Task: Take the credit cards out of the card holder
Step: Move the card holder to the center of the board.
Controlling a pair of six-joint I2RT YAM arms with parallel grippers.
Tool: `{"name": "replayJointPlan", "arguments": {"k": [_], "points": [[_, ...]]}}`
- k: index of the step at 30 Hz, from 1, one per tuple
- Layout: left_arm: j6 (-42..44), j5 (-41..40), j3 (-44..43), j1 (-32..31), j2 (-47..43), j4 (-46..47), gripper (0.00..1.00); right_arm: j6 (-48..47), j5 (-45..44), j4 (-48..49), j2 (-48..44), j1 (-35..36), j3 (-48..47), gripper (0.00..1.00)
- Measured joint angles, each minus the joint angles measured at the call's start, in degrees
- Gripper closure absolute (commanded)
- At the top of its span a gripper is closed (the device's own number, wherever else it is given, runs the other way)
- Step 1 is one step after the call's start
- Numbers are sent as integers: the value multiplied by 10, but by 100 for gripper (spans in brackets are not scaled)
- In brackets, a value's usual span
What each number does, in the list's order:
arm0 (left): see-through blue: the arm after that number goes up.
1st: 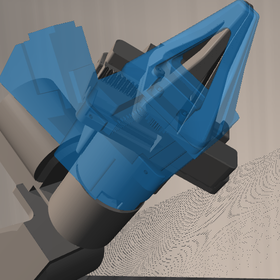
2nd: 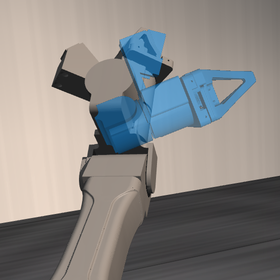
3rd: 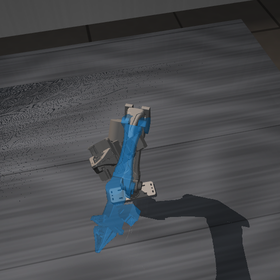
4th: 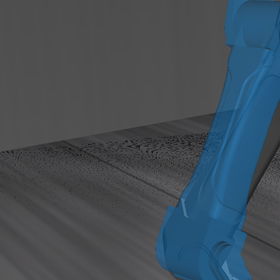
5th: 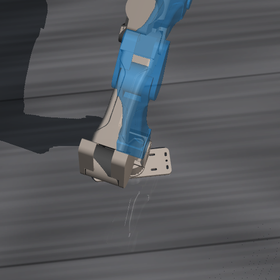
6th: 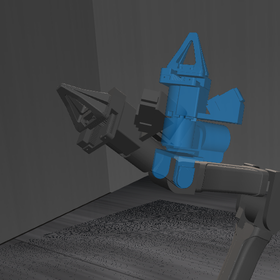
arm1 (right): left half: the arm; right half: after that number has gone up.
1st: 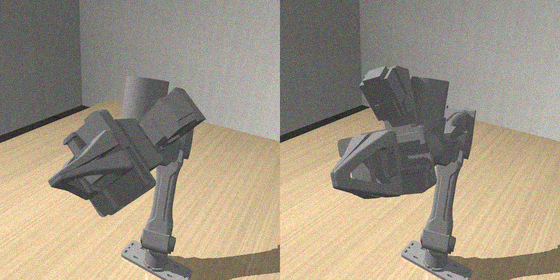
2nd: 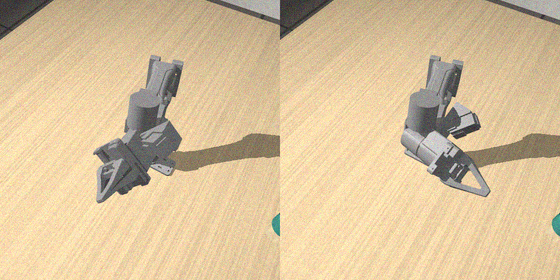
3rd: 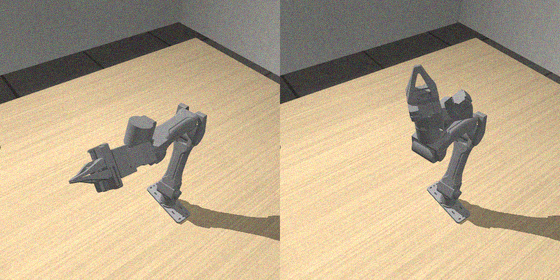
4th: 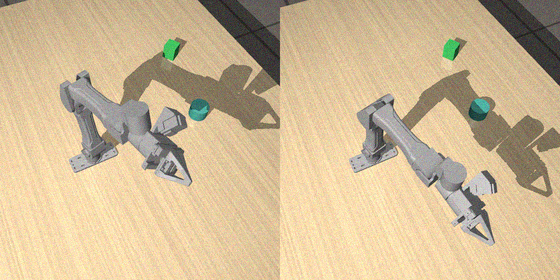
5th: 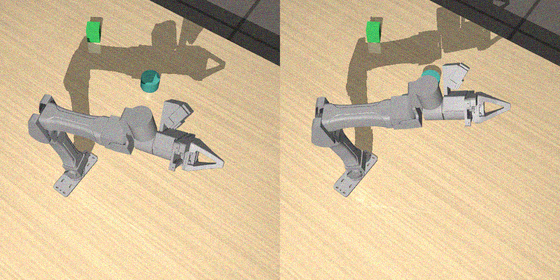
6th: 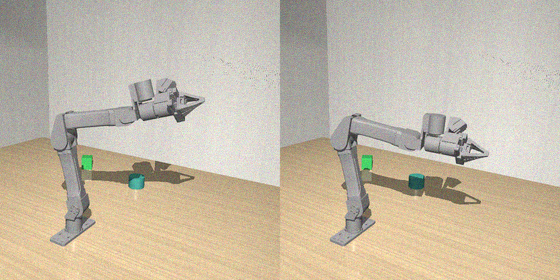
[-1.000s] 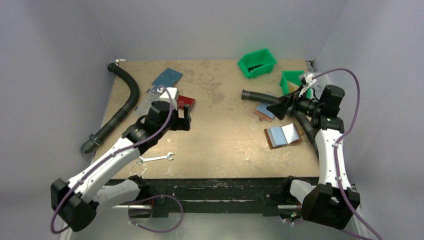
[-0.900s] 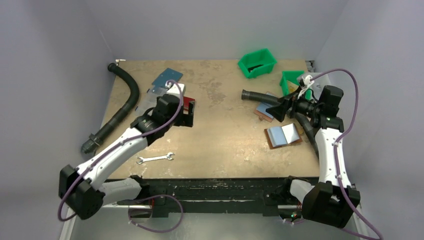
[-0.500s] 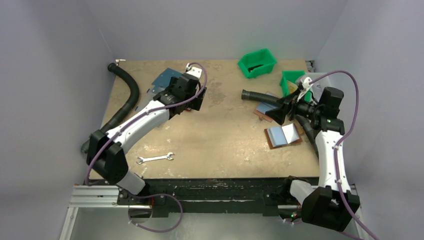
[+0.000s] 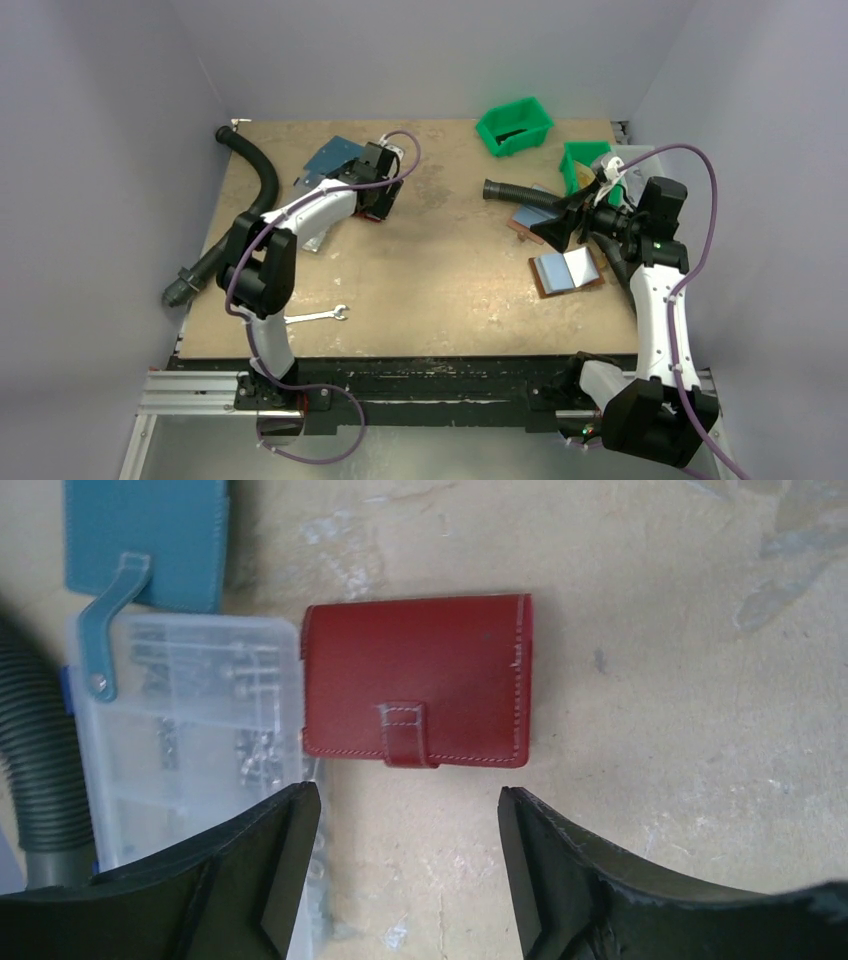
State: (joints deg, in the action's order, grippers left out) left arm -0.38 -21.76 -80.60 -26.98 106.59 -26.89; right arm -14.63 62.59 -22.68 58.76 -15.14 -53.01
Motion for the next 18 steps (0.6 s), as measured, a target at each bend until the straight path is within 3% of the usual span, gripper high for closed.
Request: {"name": "replayJointPlan", "arguments": {"k": [9,18], "points": [[85,57,-19,-9,42,37,41,7,0,6,0,0,2,1],[120,-34,-54,-69,125,56,46,11,1,9,1,0,9,1]]}}
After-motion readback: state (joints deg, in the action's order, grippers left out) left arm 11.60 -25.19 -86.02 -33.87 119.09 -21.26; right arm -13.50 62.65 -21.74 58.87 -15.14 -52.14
